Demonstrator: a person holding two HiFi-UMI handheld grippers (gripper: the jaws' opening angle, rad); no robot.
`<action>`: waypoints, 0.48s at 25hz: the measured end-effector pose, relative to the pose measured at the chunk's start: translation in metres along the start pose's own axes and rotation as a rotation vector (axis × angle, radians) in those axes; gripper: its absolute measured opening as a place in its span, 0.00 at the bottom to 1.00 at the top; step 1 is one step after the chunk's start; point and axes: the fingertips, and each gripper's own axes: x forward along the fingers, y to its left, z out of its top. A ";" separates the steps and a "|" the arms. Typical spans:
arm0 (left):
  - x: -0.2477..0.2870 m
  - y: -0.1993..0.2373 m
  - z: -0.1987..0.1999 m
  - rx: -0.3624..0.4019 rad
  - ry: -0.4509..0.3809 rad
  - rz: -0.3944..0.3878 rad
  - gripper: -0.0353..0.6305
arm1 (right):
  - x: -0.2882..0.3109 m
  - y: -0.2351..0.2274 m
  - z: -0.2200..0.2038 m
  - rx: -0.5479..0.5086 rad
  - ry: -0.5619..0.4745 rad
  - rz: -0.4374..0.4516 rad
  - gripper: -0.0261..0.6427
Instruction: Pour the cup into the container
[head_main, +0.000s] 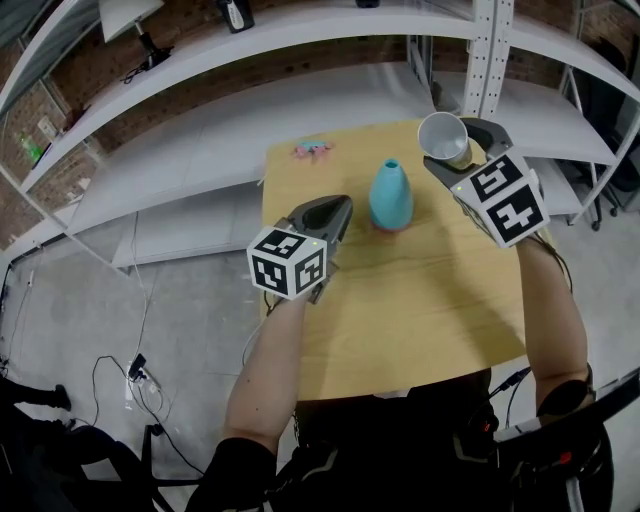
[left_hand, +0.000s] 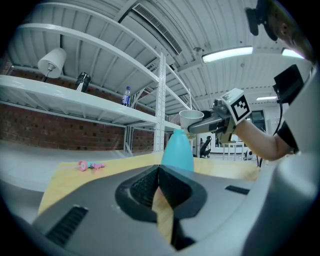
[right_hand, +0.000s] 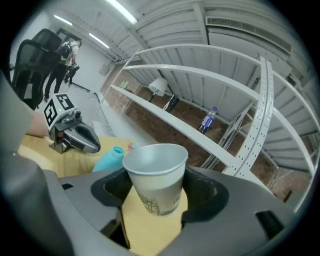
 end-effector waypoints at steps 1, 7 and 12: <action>0.000 0.000 0.000 0.000 0.000 -0.001 0.06 | 0.001 0.002 0.001 -0.018 0.009 0.001 0.51; -0.001 -0.003 -0.001 0.004 0.000 -0.010 0.06 | 0.008 0.013 0.007 -0.135 0.052 -0.015 0.51; 0.000 -0.004 0.000 0.007 -0.002 -0.021 0.06 | 0.014 0.019 0.011 -0.240 0.088 -0.034 0.51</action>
